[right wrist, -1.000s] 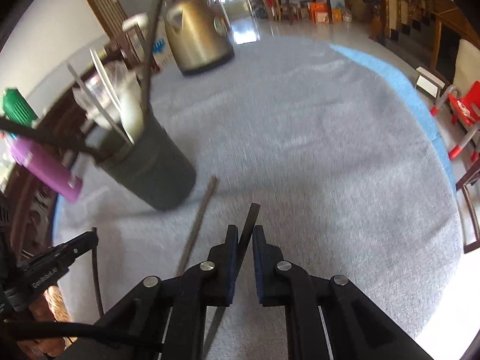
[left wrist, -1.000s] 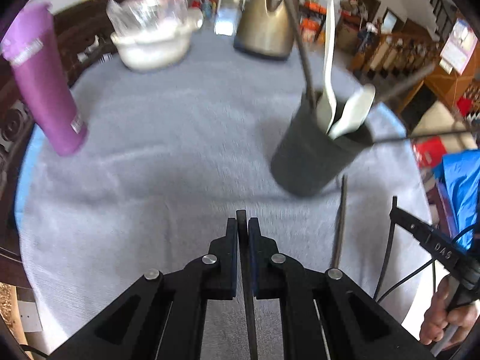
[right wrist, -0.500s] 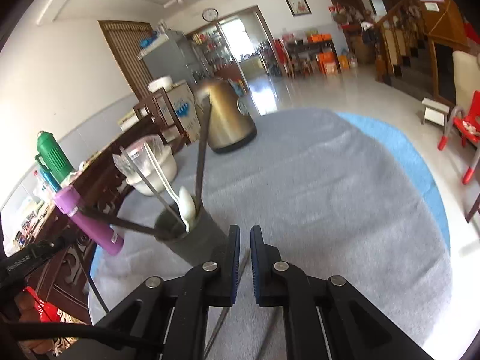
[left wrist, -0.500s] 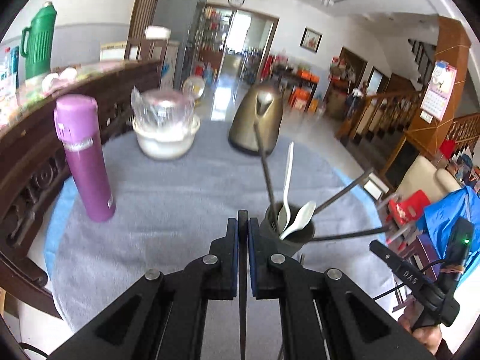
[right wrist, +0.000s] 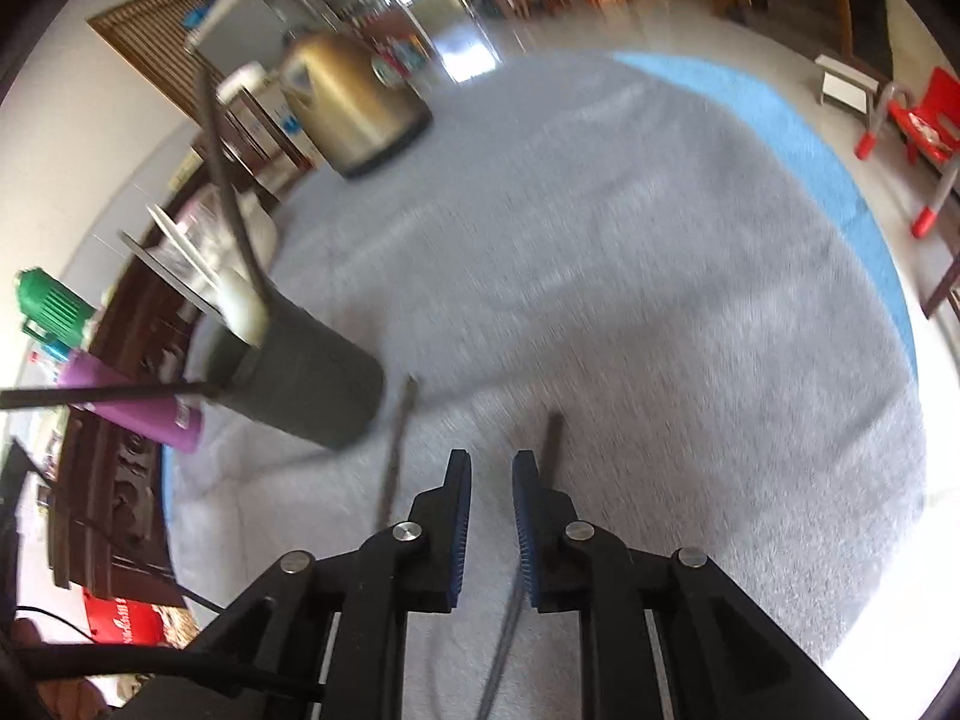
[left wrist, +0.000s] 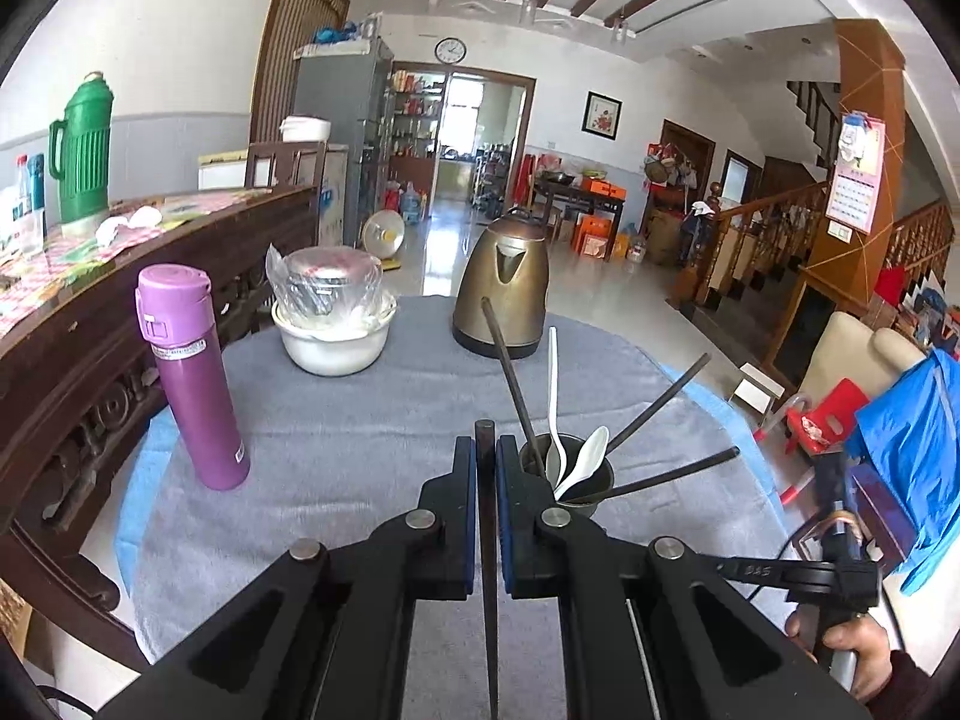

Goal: Organize utensils

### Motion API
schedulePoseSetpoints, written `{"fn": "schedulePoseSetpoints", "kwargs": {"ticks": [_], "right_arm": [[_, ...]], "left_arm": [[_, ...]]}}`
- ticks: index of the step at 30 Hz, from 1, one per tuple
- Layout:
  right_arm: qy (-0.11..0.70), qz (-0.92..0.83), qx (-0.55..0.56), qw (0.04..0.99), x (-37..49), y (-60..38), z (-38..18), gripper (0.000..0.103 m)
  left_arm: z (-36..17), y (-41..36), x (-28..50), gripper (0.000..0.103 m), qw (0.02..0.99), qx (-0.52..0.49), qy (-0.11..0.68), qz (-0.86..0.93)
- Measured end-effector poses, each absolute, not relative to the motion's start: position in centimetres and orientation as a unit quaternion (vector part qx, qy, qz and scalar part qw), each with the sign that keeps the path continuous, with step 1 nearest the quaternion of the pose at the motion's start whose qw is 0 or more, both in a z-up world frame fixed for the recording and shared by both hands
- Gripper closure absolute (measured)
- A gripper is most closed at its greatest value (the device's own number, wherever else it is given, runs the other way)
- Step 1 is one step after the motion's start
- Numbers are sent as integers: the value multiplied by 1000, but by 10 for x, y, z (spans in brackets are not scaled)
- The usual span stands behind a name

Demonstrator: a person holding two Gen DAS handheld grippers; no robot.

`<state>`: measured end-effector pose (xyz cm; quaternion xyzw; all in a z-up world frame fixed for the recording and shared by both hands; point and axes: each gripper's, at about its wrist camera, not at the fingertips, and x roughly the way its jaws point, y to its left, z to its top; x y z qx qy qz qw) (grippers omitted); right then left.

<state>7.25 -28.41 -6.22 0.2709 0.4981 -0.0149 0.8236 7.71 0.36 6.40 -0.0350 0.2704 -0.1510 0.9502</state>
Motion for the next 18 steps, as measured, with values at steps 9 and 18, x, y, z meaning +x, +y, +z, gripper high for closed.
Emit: {"fn": "schedulePoseSetpoints", "kwargs": {"ticks": [9, 18], "right_arm": [[568, -56, 183, 801, 95, -255, -89, 85], [565, -56, 157, 808, 93, -245, -94, 101]], "left_arm": [[66, 10, 67, 96, 951, -32, 262, -159], [62, 10, 65, 96, 947, -33, 274, -167]]}}
